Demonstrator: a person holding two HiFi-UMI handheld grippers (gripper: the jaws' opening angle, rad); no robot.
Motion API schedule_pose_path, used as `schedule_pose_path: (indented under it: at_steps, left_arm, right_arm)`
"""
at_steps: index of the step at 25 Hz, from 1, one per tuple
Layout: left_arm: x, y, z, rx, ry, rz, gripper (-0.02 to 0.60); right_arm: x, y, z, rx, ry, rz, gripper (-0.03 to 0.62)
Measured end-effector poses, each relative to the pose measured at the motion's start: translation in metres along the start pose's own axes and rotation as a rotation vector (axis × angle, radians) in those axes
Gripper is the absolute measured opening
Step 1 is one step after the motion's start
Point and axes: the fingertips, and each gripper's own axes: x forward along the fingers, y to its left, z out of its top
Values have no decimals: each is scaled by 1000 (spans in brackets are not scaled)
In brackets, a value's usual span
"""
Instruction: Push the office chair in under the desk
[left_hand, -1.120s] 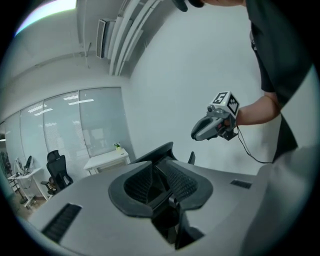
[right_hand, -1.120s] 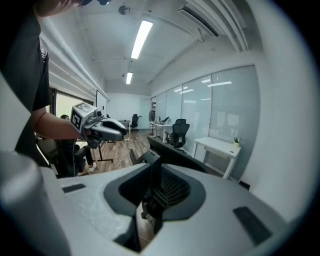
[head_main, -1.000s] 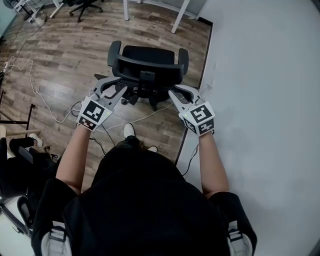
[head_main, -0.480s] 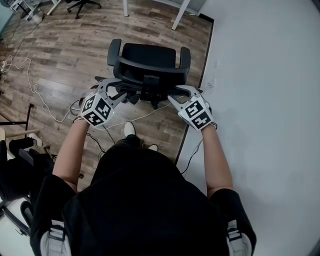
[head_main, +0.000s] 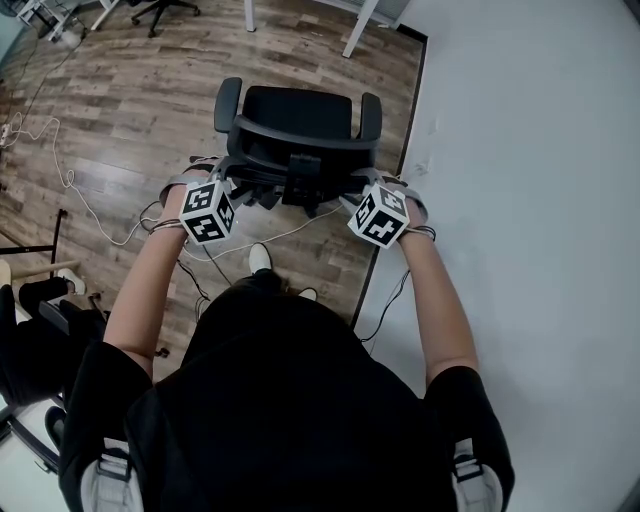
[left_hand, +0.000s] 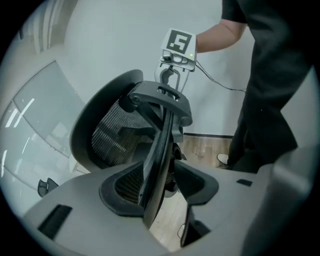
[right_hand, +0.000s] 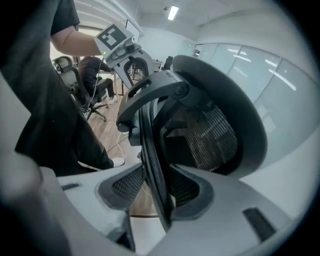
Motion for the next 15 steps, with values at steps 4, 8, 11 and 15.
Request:
schedule_pose_path:
  at_steps: [4,8,11,15]
  left_arm:
    - [16,-10,-12,80,88,-25,187]
    - [28,-17,-22,124,141,-29,184]
    - [33,-15,-26,159,168,-20,175]
    - [35,-8,-27,193,185,0,126]
  right_arm:
    - [17,8,-10,-49,59,4,153]
    - [32,16,-18,-133,128,-41,152]
    - [34,16,-19,-173,156,-51,139]
    - [35,13,-18,-180,179,-46,123]
